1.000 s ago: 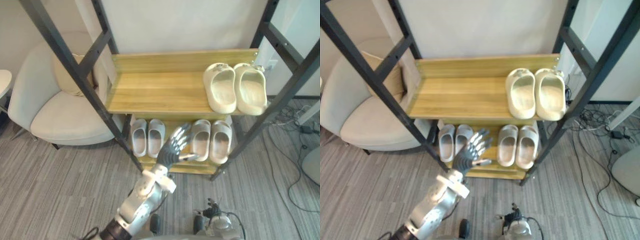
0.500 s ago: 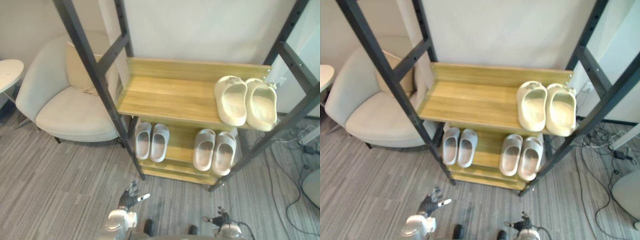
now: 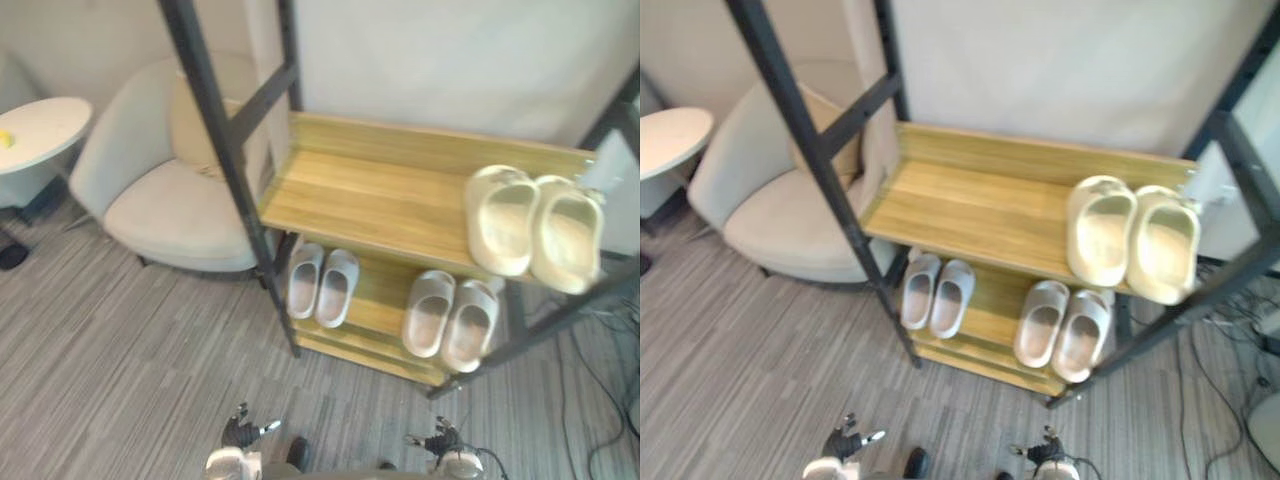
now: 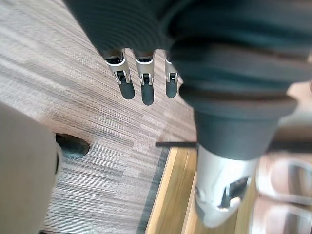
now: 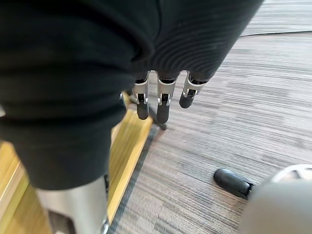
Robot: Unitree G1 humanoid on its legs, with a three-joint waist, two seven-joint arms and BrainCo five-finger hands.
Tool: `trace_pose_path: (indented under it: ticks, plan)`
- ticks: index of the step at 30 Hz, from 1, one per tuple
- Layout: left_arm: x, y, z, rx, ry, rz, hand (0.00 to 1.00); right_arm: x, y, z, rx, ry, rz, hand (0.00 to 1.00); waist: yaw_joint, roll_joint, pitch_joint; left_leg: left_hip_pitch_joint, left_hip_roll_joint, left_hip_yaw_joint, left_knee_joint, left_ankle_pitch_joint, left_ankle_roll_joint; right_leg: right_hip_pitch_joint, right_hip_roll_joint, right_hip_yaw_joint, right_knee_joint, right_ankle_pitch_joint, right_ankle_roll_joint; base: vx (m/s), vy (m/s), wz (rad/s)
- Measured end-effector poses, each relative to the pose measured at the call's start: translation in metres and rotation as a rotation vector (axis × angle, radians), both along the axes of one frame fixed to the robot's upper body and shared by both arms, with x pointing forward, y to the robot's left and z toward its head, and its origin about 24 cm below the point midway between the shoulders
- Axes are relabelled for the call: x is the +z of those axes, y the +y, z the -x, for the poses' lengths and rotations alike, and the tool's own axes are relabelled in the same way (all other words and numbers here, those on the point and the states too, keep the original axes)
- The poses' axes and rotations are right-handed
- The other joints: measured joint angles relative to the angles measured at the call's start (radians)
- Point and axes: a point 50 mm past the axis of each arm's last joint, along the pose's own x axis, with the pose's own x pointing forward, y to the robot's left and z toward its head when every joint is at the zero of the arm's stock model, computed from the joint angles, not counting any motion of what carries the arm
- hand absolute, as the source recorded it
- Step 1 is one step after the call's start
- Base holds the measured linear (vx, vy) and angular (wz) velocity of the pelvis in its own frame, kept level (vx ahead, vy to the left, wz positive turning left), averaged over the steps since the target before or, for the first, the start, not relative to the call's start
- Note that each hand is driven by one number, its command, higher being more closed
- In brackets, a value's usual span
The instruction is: Organize the slippers on the shoe rack
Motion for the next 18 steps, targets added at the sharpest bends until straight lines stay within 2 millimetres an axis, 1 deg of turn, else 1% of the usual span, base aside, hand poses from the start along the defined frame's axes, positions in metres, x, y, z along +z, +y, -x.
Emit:
trace_pose_path:
  ticks: [1, 2, 3, 4, 5, 6, 7, 8, 9, 10, 11, 12, 13, 16, 18]
  plan:
    - [0.002, -0.001, -0.003, 0.010, -0.017, 0.005, 0.00, 0.004, 0.000, -0.008, 0.007, -0.029, 0.002, 0.00, 0.012, 0.008, 0.017, -0.005, -0.003, -0.005, -0.001, 0.005, -0.003, -0.020, -0.006, -0.013, 0.048, -0.026, -0.002, -0.07, -0.004, 0.36]
    - [0.002, 0.000, -0.002, 0.031, -0.019, 0.004, 0.00, 0.005, 0.003, -0.015, 0.016, -0.046, -0.002, 0.00, 0.014, 0.012, 0.015, -0.033, -0.004, -0.006, -0.001, 0.016, -0.002, -0.065, -0.019, -0.021, 0.113, -0.054, -0.004, -0.08, 0.001, 0.38]
    - [0.002, 0.000, -0.001, 0.046, -0.018, -0.001, 0.00, 0.009, 0.005, -0.025, 0.022, -0.073, -0.004, 0.00, 0.017, 0.013, 0.014, -0.062, -0.008, 0.003, 0.002, 0.032, 0.008, -0.104, -0.034, -0.038, 0.165, -0.076, -0.007, -0.07, 0.009, 0.54]
    - [0.004, 0.000, -0.004, 0.046, -0.028, -0.003, 0.00, 0.015, 0.005, -0.034, 0.025, -0.110, -0.002, 0.00, 0.018, 0.015, 0.014, -0.090, -0.016, 0.023, -0.002, 0.056, 0.038, -0.135, -0.046, -0.052, 0.201, -0.094, -0.014, -0.04, 0.020, 0.78]
    - [0.006, -0.001, -0.008, 0.038, -0.045, -0.001, 0.00, 0.019, 0.004, -0.040, 0.025, -0.137, 0.004, 0.00, 0.012, 0.015, 0.015, -0.104, -0.008, 0.073, -0.029, 0.070, 0.088, -0.155, -0.057, -0.082, 0.213, -0.099, -0.025, -0.04, 0.050, 0.84]
    - [0.007, 0.000, -0.012, 0.039, -0.053, -0.004, 0.00, 0.021, 0.005, -0.044, 0.023, -0.149, 0.000, 0.00, 0.007, 0.008, 0.019, -0.108, 0.004, 0.156, -0.057, 0.037, 0.146, -0.160, -0.072, -0.123, 0.208, -0.095, -0.028, -0.05, 0.068, 0.84]
    - [0.007, 0.001, -0.016, 0.037, -0.055, -0.008, 0.00, 0.023, 0.011, -0.050, 0.022, -0.171, -0.016, 0.00, -0.001, -0.016, 0.034, -0.133, 0.015, 0.295, 0.016, -0.002, 0.162, -0.159, -0.108, -0.146, 0.221, -0.094, -0.029, -0.02, 0.055, 0.79]
    - [0.008, 0.003, -0.019, 0.023, -0.055, -0.018, 0.00, 0.024, 0.009, -0.051, 0.014, -0.175, -0.013, 0.00, -0.007, -0.035, 0.045, -0.156, 0.025, 0.432, 0.183, -0.018, 0.150, -0.145, -0.143, -0.172, 0.245, -0.099, -0.025, 0.05, 0.002, 0.86]
    - [0.007, 0.001, -0.020, 0.013, -0.052, -0.019, 0.00, 0.024, 0.004, -0.050, 0.000, -0.170, -0.004, 0.00, -0.018, -0.031, 0.044, -0.146, 0.031, 0.506, 0.223, -0.025, 0.109, -0.127, -0.150, -0.179, 0.260, -0.103, -0.019, 0.05, -0.003, 0.78]
    - [0.007, -0.001, -0.020, 0.004, -0.053, -0.021, 0.00, 0.024, 0.000, -0.050, -0.016, -0.167, 0.002, 0.00, -0.029, -0.025, 0.040, -0.122, 0.027, 0.532, 0.196, -0.024, 0.103, -0.114, -0.148, -0.170, 0.252, -0.105, -0.015, -0.01, 0.045, 0.50]
    - [0.006, -0.002, -0.019, -0.012, -0.045, -0.029, 0.00, 0.023, 0.000, -0.049, -0.019, -0.164, 0.000, 0.00, -0.027, -0.018, 0.037, -0.073, 0.024, 0.520, 0.111, -0.021, 0.081, -0.096, -0.131, -0.167, 0.212, -0.094, 0.003, -0.06, 0.083, 0.20]
    - [0.004, -0.002, -0.016, -0.015, -0.028, -0.030, 0.00, 0.024, 0.000, -0.050, -0.019, -0.166, 0.000, 0.00, -0.026, -0.005, 0.029, -0.041, 0.029, 0.508, 0.044, -0.017, 0.066, -0.092, -0.112, -0.168, 0.190, -0.081, 0.006, -0.05, 0.079, -0.01]
    - [0.001, 0.000, -0.014, -0.024, -0.006, -0.035, 0.00, 0.024, 0.003, -0.053, -0.016, -0.167, -0.008, 0.00, -0.025, -0.007, 0.029, -0.021, 0.027, 0.504, -0.018, 0.012, 0.055, -0.090, -0.099, -0.167, 0.167, -0.065, 0.001, -0.03, 0.055, -0.09]
    - [-0.003, 0.005, -0.006, -0.036, 0.037, -0.055, 0.00, 0.017, 0.012, -0.050, -0.017, -0.129, -0.035, 0.00, -0.026, -0.016, 0.034, 0.013, 0.015, 0.502, -0.056, 0.029, 0.064, -0.063, -0.089, -0.161, 0.133, -0.045, 0.001, -0.02, 0.060, -0.03]
    - [-0.005, 0.009, -0.002, -0.045, 0.058, -0.070, 0.00, 0.011, 0.015, -0.041, -0.022, -0.087, -0.046, 0.00, -0.025, -0.019, 0.036, 0.046, 0.006, 0.497, -0.056, 0.024, 0.068, -0.032, -0.095, -0.154, 0.137, -0.052, 0.004, -0.01, 0.060, 0.05]
